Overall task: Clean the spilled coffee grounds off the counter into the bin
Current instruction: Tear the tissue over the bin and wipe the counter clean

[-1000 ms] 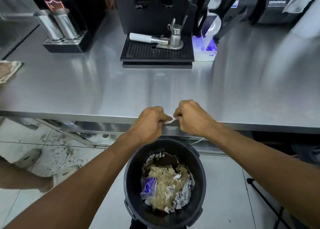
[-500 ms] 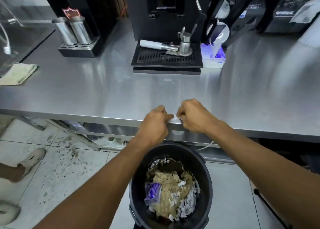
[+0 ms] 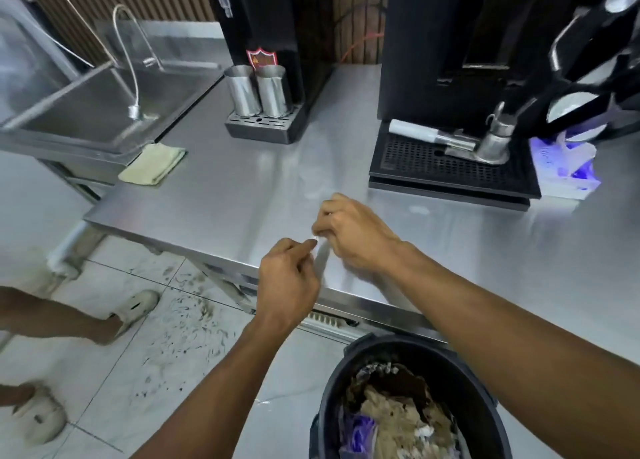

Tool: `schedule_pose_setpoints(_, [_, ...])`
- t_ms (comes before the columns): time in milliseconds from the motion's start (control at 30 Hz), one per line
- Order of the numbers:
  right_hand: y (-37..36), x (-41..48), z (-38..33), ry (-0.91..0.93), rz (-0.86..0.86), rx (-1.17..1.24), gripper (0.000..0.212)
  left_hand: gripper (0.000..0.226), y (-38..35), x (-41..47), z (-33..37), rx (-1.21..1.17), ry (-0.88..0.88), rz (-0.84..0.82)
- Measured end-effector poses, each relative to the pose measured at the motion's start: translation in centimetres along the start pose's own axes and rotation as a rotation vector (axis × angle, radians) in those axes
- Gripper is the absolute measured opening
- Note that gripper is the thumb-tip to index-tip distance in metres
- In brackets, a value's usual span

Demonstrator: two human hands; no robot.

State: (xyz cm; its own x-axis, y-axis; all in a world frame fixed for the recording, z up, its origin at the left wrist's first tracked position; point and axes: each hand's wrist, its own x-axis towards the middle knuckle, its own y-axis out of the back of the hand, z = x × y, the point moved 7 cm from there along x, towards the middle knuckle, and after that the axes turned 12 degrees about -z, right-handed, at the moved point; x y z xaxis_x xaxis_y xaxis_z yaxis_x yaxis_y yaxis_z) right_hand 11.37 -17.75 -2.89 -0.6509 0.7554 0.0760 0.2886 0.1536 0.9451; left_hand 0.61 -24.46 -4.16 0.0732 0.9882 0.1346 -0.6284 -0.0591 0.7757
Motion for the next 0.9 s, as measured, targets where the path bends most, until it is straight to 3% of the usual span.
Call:
schedule_pose_setpoints(233, [-3.3, 11.2, -2.3, 0.017, -0.077, 0.016, 0.016, 0.028, 5.3, 5.1, -9.3, 0.126, 0.117, 0.045])
schedule_pose_setpoints(400, [-5.5, 14.3, -1.0, -0.038, -0.282, 0.156, 0.018, 0.031, 4.5, 6.9, -11.6, 0.177, 0.148, -0.023])
schedule_pose_setpoints(667, [-4.9, 10.0, 2.0, 0.012, -0.313, 0.22, 0.017, 0.038, 1.1, 5.2, -6.5, 0.195, 0.126, -0.113])
schedule_pose_setpoints(900, [-2.0, -1.0, 4.9, 0.015, -0.24, 0.205, 0.018, 0.021, -4.7, 1.4, 1.0, 0.228, 0.076, -0.207])
